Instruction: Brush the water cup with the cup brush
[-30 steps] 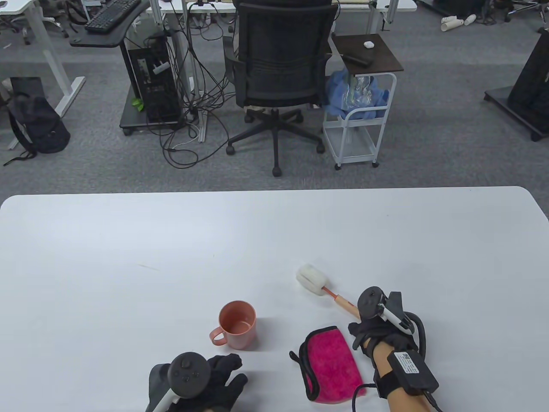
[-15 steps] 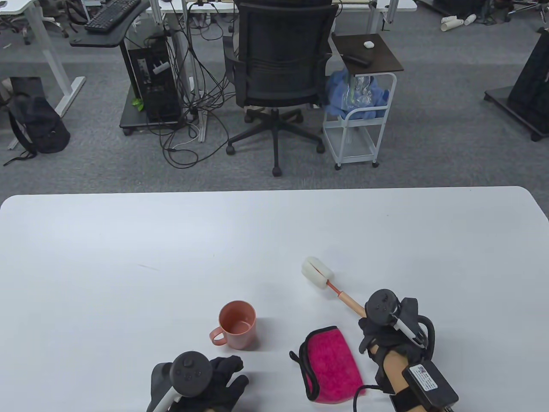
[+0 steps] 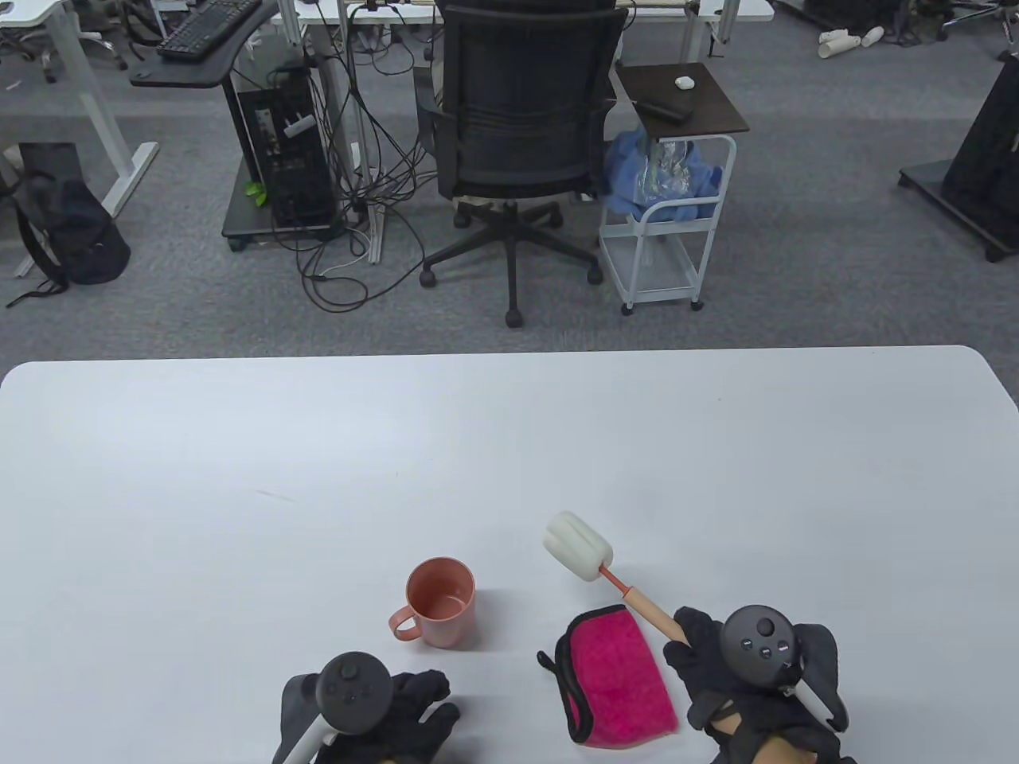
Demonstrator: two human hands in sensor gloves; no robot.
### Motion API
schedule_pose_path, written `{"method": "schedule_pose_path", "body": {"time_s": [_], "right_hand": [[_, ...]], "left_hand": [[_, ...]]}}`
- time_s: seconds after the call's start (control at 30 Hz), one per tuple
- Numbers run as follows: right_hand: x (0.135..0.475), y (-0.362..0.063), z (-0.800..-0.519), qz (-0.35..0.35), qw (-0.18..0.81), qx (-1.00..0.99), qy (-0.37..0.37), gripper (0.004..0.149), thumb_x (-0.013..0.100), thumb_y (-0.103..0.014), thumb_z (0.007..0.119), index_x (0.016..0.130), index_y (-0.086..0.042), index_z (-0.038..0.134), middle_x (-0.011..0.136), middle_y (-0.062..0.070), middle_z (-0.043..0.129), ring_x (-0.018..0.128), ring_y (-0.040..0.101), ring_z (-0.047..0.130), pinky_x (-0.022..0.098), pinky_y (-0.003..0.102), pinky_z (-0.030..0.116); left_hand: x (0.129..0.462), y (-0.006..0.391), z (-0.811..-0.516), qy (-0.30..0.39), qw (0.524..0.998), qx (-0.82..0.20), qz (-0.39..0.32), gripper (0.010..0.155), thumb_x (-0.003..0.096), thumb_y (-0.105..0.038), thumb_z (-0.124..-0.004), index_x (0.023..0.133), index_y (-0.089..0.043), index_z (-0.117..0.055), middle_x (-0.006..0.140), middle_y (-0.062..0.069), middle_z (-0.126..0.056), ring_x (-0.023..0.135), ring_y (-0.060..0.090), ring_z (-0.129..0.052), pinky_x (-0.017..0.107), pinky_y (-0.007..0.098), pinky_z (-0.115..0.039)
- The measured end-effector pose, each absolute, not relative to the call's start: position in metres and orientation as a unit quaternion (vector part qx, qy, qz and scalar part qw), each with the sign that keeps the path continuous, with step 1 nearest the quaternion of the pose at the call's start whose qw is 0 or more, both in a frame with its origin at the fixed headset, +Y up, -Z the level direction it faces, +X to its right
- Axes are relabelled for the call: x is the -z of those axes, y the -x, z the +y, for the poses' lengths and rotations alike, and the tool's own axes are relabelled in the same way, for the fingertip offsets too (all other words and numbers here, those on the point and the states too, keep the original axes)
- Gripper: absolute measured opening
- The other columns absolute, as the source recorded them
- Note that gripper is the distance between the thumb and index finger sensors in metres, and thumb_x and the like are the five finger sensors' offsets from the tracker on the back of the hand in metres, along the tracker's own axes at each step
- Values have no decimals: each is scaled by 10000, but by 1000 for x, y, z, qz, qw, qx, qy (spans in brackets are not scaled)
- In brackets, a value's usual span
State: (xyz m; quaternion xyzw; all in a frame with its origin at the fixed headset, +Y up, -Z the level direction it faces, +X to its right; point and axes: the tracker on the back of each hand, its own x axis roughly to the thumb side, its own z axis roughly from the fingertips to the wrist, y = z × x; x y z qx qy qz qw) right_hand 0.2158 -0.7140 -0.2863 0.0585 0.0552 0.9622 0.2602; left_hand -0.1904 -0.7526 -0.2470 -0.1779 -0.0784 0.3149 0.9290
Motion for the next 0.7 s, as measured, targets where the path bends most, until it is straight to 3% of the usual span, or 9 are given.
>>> {"method": "schedule_pose_path", "body": {"time_s": [0.13, 0.27, 0.37, 0.43, 0.57, 0.7], "right_hand": [[287, -222, -717, 59, 285, -955, -56, 544, 469, -470, 734, 943, -230, 616, 664, 107, 886, 279, 224, 975, 229, 366, 820], [290, -229, -721, 71, 307, -948, -54, 546, 471, -472, 730, 945, -227, 613, 667, 108, 884, 283, 225, 975, 231, 366, 821], [291, -231, -723, 80, 325, -941, -55, 547, 472, -472, 728, 946, -225, 610, 668, 111, 882, 286, 226, 975, 233, 367, 821], [291, -231, -723, 84, 330, -938, -59, 548, 472, -472, 727, 946, -225, 609, 669, 111, 881, 288, 227, 975, 235, 367, 821], [292, -232, -723, 89, 342, -933, -70, 548, 473, -475, 724, 947, -227, 607, 673, 110, 880, 295, 226, 976, 240, 367, 823], [293, -236, -723, 79, 363, -926, -71, 549, 473, -474, 726, 946, -223, 609, 669, 113, 882, 291, 228, 977, 238, 368, 823]], "left_hand": [[247, 194, -753, 180, 931, -310, -60, 605, 456, -536, -697, 954, -211, -588, 946, 85, -621, 821, 360, -762, 648, 549, -645], [245, 213, -744, 96, 946, -305, 56, 744, 418, -589, -763, 970, -186, -468, 947, 90, -532, 819, 364, -696, 647, 552, -613], [248, 220, -733, 82, 956, -269, 77, 874, 413, -592, -798, 1023, -160, -345, 1028, 119, -380, 934, 434, -564, 683, 570, -570], [254, 220, -725, 64, 960, -255, 92, 889, 407, -580, -820, 1031, -160, -345, 1038, 119, -378, 948, 434, -565, 691, 571, -573], [282, 221, -717, 127, 968, -188, 109, 887, 403, -571, -828, 1036, -182, -344, 1035, 97, -404, 949, 397, -599, 701, 548, -595], [307, 223, -728, 177, 962, -181, 100, 863, 393, -549, -852, 1040, -233, -377, 1049, 61, -418, 968, 377, -604, 715, 541, -593]]}}
